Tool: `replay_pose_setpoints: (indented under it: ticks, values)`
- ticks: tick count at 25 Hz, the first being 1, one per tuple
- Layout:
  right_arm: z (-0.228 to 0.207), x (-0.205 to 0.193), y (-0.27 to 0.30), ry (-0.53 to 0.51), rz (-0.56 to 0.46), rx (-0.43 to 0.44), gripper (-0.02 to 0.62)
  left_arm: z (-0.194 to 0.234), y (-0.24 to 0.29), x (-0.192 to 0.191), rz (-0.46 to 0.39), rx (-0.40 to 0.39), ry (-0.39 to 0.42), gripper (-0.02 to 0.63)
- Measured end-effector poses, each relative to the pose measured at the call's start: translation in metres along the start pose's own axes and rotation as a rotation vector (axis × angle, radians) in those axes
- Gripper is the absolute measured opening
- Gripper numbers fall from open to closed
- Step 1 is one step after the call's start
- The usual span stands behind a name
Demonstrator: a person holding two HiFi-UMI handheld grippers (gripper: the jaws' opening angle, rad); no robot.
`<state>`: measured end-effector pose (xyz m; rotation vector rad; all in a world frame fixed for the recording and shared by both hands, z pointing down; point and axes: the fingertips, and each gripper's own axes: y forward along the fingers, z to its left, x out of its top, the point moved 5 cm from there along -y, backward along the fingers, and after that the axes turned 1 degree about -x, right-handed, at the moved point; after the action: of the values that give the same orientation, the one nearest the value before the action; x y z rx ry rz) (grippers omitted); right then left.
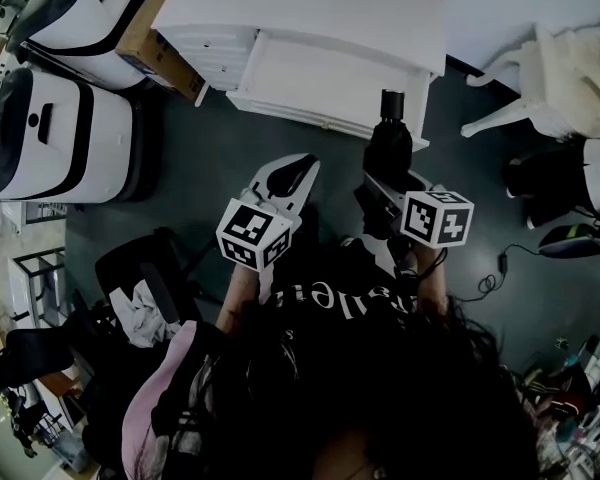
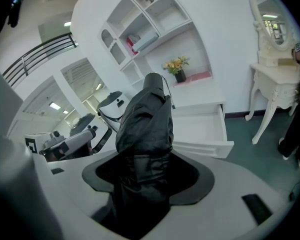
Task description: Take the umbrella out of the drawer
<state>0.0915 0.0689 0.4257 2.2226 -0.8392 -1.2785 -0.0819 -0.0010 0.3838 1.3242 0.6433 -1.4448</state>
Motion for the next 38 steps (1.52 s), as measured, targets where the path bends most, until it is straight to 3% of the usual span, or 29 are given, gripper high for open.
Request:
replay_pose_setpoints:
  ticks: [7, 15, 23, 38]
  values:
    - [-0.017, -0.041, -0.048, 0.002, -0.006, 0.024, 0.281, -0.073, -0.006, -0.017, 0.008, -0.015, 0.019, 0.034]
    - [-0.026, -0.087, -0.091, 0.006, -0.003, 0.068, 0.281, -0.112, -0.028, -0.037, 0.01, 0.081, 0.004, 0.034]
    - [-0.031, -0.113, -0.115, 0.011, -0.006, 0.088, 0.281, -0.15, -0.031, -0.052, 0.029, 0.066, 0.005, 0.034]
    - [-0.034, -0.121, -0.135, -0.019, -0.033, 0.076, 0.281, -0.173, -0.028, -0.049, 0.008, 0.036, 0.032, 0.034]
